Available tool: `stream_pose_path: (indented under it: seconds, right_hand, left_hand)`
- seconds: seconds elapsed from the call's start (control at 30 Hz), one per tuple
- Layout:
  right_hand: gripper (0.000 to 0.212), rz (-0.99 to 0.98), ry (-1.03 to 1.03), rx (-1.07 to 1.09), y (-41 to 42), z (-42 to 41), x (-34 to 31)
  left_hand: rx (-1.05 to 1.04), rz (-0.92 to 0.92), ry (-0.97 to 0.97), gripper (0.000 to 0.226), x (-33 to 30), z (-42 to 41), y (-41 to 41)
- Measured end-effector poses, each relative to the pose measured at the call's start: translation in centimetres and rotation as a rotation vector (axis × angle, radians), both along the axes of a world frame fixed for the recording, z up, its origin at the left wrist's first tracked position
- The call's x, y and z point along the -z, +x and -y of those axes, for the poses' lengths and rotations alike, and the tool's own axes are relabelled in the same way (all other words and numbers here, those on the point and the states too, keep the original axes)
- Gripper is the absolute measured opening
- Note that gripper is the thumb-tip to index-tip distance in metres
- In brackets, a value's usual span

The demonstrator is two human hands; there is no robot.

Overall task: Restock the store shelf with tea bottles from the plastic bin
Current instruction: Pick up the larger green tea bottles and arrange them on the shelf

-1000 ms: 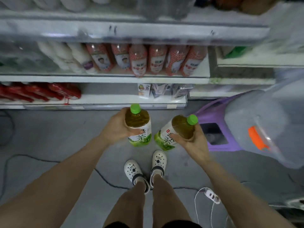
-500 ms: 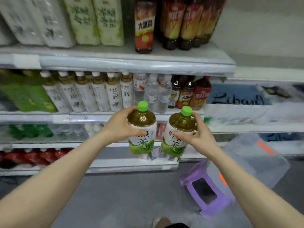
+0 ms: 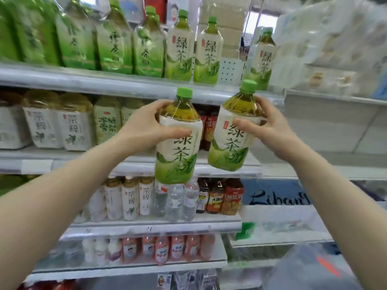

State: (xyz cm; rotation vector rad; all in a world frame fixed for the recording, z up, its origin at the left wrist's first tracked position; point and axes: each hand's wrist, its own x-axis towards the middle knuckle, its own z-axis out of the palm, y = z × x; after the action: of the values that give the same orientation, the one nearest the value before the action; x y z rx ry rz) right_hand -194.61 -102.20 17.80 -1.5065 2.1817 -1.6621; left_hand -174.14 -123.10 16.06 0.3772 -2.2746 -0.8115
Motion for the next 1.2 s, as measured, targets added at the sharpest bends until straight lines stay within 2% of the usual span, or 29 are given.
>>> stream_pose_path:
  seconds: [0.1, 0.13, 0.27, 0.4, 0.57, 0.7, 0.8, 0.9, 1.03, 1.1, 1.2]
  right_hand:
    - [0.092, -0.001, -0.043, -0.025, -2.2, 0.6, -5.9]
    - [0.092, -0.008, -0.06, -0.033, -3.0, 0.8, -7.7]
    - [0.07, -0.072, -0.136, -0.02, -5.9, 2.0, -14.3]
    - [0.072, -0.109, -0.168, 0.018, -9.7, 4.7, -17.7]
    - [0.073, -0.067, -0.125, 0.03, -14.3, 9.0, -17.9]
    - [0.078, -0.034, -0.055, 0.02, -17.6, 11.7, -17.0]
    - [0.076, -0.037, -0.034, 0.052, -19.0, 12.8, -16.5]
    - [0.076, -0.201, -0.042, 0.169, -19.7, 13.1, -16.2]
    - [0.111, -0.404, 0.116, 0.271, -19.6, 13.3, -15.6]
    - [0.114, -0.454, 0.113, 0.326, -19.9, 13.9, -15.0]
    - [0.109, -0.439, 0.092, 0.356, -20.3, 15.1, -14.7]
  left_hand:
    - [-0.022, -0.072, -0.012, 0.087, -4.7, 0.2, -2.1]
    - [-0.038, -0.096, -0.01, 0.09, -6.2, 0.5, -2.8]
    - [-0.038, -0.203, 0.013, 0.11, -11.1, 1.2, -5.3]
    - [-0.078, -0.273, 0.021, 0.118, -14.2, 2.2, -7.2]
    - [-0.126, -0.292, 0.015, 0.113, -15.3, 3.8, -9.4]
    - [-0.106, -0.294, 0.036, 0.089, -15.9, 4.9, -10.7]
    - [-0.117, -0.274, 0.014, 0.11, -16.6, 5.7, -11.2]
    - [-0.083, -0.26, 0.047, 0.096, -17.1, 6.6, -11.7]
    - [-0.053, -0.265, 0.087, 0.067, -17.7, 7.1, -12.7]
    - [-0.029, -0.272, 0.089, 0.061, -18.1, 7.0, -13.0]
    - [0.004, -0.301, 0.096, 0.062, -18.6, 6.9, -13.5]
